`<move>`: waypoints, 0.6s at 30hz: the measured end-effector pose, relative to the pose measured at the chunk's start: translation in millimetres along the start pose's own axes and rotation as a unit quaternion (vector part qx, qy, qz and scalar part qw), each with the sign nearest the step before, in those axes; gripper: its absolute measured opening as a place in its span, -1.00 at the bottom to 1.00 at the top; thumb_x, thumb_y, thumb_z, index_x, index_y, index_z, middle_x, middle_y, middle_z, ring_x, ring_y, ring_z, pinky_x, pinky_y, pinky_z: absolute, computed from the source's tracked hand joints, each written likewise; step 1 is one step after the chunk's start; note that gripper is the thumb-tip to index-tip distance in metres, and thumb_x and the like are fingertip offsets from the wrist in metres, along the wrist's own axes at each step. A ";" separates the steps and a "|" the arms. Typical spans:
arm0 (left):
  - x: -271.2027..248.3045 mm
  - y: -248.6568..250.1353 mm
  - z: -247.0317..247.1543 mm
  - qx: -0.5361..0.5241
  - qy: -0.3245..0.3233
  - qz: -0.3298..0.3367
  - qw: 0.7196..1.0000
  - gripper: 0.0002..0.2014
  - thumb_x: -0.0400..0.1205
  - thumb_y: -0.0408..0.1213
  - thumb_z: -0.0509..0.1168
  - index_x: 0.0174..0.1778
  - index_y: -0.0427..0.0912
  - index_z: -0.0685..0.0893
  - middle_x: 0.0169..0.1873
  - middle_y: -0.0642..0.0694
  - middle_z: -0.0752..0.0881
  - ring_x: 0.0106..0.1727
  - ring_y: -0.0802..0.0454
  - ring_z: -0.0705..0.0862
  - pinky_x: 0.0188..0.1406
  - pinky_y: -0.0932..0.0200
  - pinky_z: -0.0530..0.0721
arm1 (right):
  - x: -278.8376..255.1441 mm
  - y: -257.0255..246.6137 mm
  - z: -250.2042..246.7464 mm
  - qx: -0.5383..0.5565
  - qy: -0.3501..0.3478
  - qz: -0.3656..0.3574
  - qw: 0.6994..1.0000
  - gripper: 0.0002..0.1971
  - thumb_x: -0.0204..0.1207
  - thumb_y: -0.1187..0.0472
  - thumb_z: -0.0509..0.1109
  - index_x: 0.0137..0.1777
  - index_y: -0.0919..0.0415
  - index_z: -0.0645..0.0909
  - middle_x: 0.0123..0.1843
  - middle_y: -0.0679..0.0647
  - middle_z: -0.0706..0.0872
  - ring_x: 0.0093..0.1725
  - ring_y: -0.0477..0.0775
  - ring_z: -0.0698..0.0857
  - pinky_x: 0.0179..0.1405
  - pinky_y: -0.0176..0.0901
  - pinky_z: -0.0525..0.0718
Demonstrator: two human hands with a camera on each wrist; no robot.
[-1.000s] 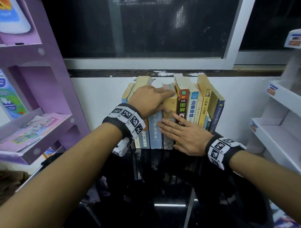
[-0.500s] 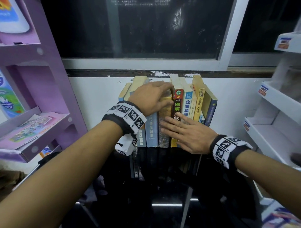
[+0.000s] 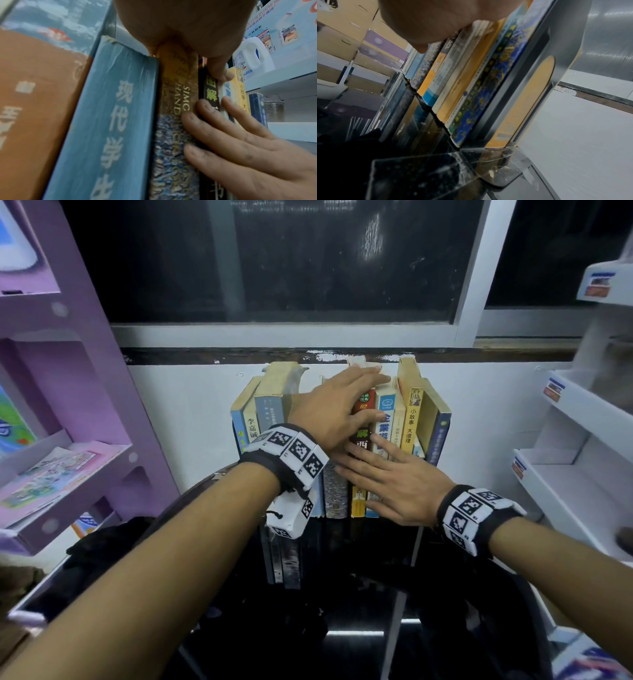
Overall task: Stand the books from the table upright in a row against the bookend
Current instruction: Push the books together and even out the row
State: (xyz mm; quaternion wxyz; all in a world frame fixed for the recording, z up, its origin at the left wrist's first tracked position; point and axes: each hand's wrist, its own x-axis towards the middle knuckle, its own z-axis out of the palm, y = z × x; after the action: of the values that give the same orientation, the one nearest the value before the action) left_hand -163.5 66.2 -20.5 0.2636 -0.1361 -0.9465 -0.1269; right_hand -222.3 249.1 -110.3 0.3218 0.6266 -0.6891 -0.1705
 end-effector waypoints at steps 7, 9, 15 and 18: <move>1.7 -9.0 4.8 -0.013 0.025 0.032 0.999 -0.49 0.63 0.02 0.28 0.52 0.08 0.43 0.54 0.07 0.43 0.59 0.04 0.32 0.49 -0.16 0.43 | 1.5 0.8 10.4 -0.002 0.016 -0.001 1.000 -0.28 0.67 -0.16 0.06 0.70 0.23 0.05 0.73 0.15 0.01 0.72 0.15 -0.08 0.65 0.30 -0.12; 1.7 -9.7 6.0 -0.021 0.037 0.041 0.998 -0.53 0.62 0.02 0.30 0.47 0.08 0.48 0.51 0.07 0.48 0.55 0.06 0.38 0.44 -0.12 0.50 | 1.1 0.8 11.4 -0.002 0.020 0.000 1.000 -0.28 0.66 -0.17 0.08 0.70 0.24 0.07 0.72 0.16 0.02 0.72 0.15 -0.07 0.65 0.29 -0.14; 3.6 -9.2 6.7 -0.027 0.052 0.052 0.997 -0.60 0.59 0.00 0.33 0.35 0.03 0.56 0.44 0.05 0.54 0.45 0.08 0.48 0.36 -0.07 0.57 | 0.9 -0.2 6.9 0.005 0.011 0.001 1.000 -0.28 0.66 -0.17 0.09 0.70 0.24 0.08 0.72 0.17 0.05 0.72 0.15 -0.06 0.65 0.29 -0.12; 3.5 -5.4 4.2 -0.013 0.036 0.048 0.998 -0.60 0.60 0.00 0.33 0.34 0.02 0.52 0.43 0.04 0.53 0.42 0.09 0.49 0.33 -0.02 0.57 | -3.4 0.2 1.3 0.011 0.003 -0.003 1.000 -0.28 0.66 -0.14 0.09 0.70 0.24 0.05 0.73 0.16 0.00 0.72 0.15 -0.08 0.65 0.29 -0.10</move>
State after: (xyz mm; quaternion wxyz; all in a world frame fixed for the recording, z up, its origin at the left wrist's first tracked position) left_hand -170.1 63.2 -23.1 0.3015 -0.1805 -0.9270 -0.1309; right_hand -223.3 252.2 -111.9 0.3162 0.6329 -0.6878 -0.1623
